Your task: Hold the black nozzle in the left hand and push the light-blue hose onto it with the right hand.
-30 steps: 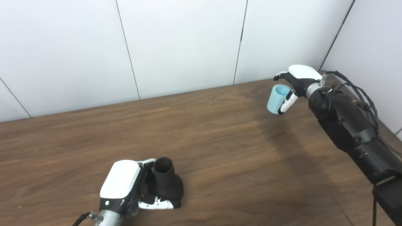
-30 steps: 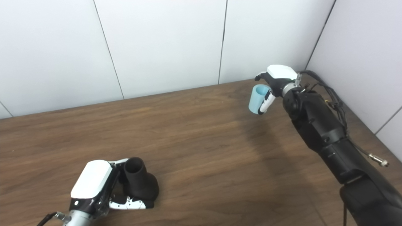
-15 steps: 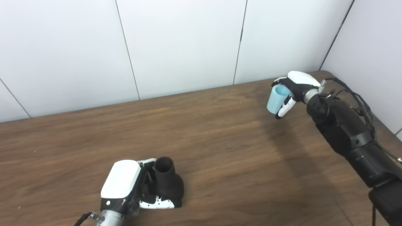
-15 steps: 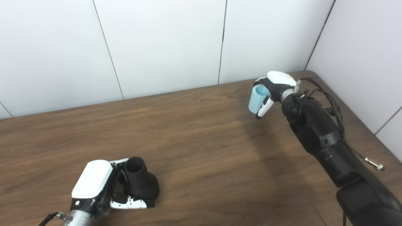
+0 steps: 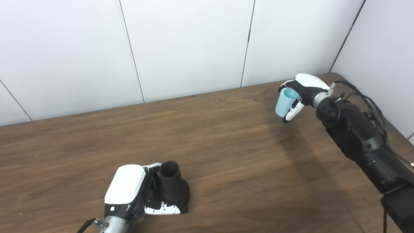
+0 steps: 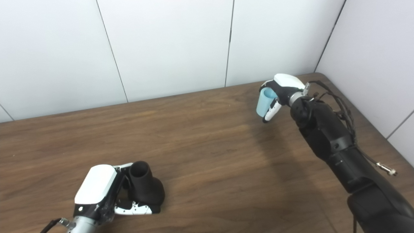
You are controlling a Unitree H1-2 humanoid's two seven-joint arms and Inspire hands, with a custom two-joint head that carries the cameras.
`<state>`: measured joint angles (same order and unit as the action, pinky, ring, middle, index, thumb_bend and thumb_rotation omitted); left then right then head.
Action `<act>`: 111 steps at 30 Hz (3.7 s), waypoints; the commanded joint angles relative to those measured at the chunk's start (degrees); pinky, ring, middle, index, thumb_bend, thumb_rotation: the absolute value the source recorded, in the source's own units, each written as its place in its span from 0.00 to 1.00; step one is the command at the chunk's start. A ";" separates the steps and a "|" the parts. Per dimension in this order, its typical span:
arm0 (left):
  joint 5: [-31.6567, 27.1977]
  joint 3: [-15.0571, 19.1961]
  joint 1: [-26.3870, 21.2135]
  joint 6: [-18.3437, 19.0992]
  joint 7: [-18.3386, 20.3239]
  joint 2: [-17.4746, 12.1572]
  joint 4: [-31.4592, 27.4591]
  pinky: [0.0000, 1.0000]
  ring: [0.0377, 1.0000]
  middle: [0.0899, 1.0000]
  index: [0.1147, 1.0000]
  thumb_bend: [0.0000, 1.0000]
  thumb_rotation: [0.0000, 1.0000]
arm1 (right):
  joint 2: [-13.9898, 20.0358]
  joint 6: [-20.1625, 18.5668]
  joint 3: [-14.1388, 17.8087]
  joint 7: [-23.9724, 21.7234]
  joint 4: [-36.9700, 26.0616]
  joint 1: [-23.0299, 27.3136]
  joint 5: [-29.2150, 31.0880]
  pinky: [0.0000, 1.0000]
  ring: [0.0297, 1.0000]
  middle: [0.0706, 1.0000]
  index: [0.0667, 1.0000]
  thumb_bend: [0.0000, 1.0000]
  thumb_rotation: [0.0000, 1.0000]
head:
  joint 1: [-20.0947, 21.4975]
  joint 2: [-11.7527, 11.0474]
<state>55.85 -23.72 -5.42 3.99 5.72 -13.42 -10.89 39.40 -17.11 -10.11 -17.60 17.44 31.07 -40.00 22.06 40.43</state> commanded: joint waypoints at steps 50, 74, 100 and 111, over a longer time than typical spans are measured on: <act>6.32 -5.06 1.29 7.19 5.43 3.45 0.97 0.28 0.36 0.38 0.43 0.52 0.00 | -10.29 -2.01 4.86 -5.76 -58.74 -14.56 5.87 0.35 0.38 0.49 0.45 0.50 0.00 | -17.61 2.90; 8.21 -6.58 1.03 9.48 7.75 3.87 0.58 0.28 0.37 0.34 0.43 0.52 0.00 | -23.26 6.63 -0.43 -6.82 -63.48 -20.36 -2.11 0.30 0.39 0.49 0.49 0.49 0.00 | -20.59 3.72; 8.24 -6.83 1.35 9.46 6.92 5.15 1.28 0.27 0.36 0.34 0.44 0.52 0.00 | -27.94 11.01 -0.44 -4.04 -57.25 -20.63 -3.64 0.30 0.39 0.49 0.50 0.49 0.00 | -21.46 3.38; 8.35 -6.78 1.19 9.48 7.13 5.11 1.23 0.28 0.37 0.34 0.44 0.52 0.00 | -28.03 12.24 -0.57 -3.21 -55.43 -21.28 -3.24 0.30 0.39 0.49 0.50 0.49 0.00 | -21.47 3.34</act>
<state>64.03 -29.22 -6.05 13.16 9.50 -8.08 -11.80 11.39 -6.47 -11.10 -22.43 -37.39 8.70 -43.63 0.53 43.68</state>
